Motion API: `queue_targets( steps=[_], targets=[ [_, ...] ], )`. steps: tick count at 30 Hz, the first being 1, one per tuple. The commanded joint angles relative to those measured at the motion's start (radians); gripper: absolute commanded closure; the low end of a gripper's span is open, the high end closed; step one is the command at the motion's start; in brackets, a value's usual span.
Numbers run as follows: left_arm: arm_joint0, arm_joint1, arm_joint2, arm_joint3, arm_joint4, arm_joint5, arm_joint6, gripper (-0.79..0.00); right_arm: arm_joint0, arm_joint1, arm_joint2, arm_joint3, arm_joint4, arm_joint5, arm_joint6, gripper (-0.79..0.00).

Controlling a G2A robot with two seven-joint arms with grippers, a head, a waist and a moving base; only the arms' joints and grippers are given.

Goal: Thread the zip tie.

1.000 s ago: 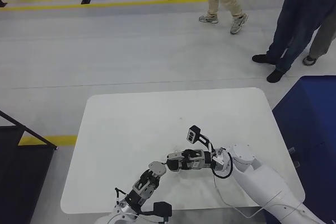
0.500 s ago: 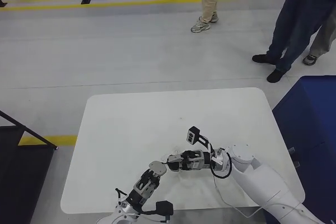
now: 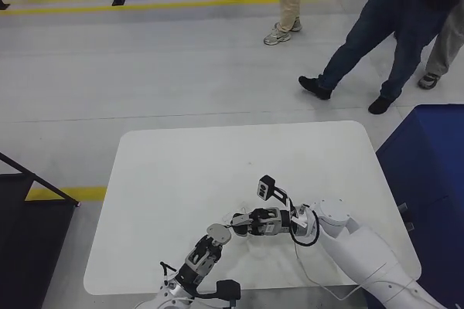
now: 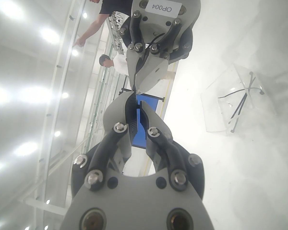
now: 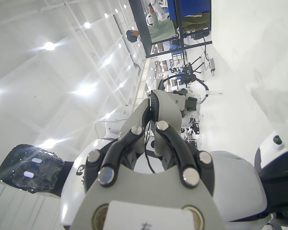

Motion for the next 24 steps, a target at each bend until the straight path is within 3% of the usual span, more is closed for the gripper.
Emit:
queue_targets(
  steps=[1,9,20,24],
  targets=[
    [0.004,0.001,-0.002,-0.007,-0.011,0.008,0.002,-0.785,0.0,-0.001,0.001,0.002,-0.001,0.0,0.0,0.0],
    [0.051,0.008,-0.043,-0.054,-0.194,0.072,0.074,-0.785,-0.015,0.006,0.055,-0.007,0.008,-0.012,0.024,0.0],
    [0.051,0.008,-0.043,-0.054,-0.194,0.072,0.074,-0.785,-0.026,0.008,0.069,-0.021,0.015,-0.021,0.024,0.0],
    [0.042,0.01,-0.051,-0.086,-0.405,-0.133,0.065,-0.785,-0.058,0.015,0.12,-0.066,0.051,-0.077,0.043,0.0]
  ],
)
